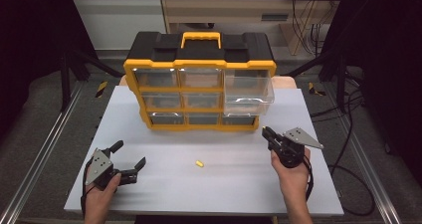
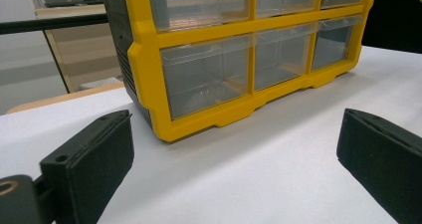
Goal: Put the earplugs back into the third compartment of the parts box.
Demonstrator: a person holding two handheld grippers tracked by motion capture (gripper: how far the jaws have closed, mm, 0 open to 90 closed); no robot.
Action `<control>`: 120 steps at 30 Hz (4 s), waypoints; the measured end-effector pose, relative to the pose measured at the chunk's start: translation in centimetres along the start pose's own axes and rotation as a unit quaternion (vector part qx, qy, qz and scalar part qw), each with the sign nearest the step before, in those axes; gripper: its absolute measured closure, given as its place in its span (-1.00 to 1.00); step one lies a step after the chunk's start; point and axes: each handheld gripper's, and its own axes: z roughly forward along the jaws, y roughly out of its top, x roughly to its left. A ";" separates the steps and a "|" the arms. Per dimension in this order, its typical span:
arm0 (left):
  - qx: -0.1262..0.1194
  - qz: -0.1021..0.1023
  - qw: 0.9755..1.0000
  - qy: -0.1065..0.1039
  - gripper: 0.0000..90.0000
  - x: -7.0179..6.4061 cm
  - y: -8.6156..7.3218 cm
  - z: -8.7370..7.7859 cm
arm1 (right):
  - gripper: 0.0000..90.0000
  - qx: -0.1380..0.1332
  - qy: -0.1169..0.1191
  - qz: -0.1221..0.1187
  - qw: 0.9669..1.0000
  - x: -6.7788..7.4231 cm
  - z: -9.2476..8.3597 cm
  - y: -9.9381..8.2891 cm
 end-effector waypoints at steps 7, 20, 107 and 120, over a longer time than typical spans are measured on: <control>0.000 0.000 1.000 0.001 -0.97 0.0 0.0 0.0 | 0.85 -0.022 0.003 -0.004 1.000 0.5 -1.6 1.0; -0.001 -0.005 1.000 0.001 -0.97 0.0 -0.1 -0.1 | 0.85 -0.063 0.024 -0.024 0.997 3.4 -5.4 4.9; -0.003 -0.010 1.000 0.005 -0.97 0.4 -0.1 -0.3 | 0.54 0.064 0.092 -0.106 0.988 5.3 0.2 20.0; -0.004 -0.013 1.000 0.006 -0.97 0.5 -0.2 -0.4 | -0.52 -0.043 0.059 -0.124 0.990 5.1 -3.7 19.4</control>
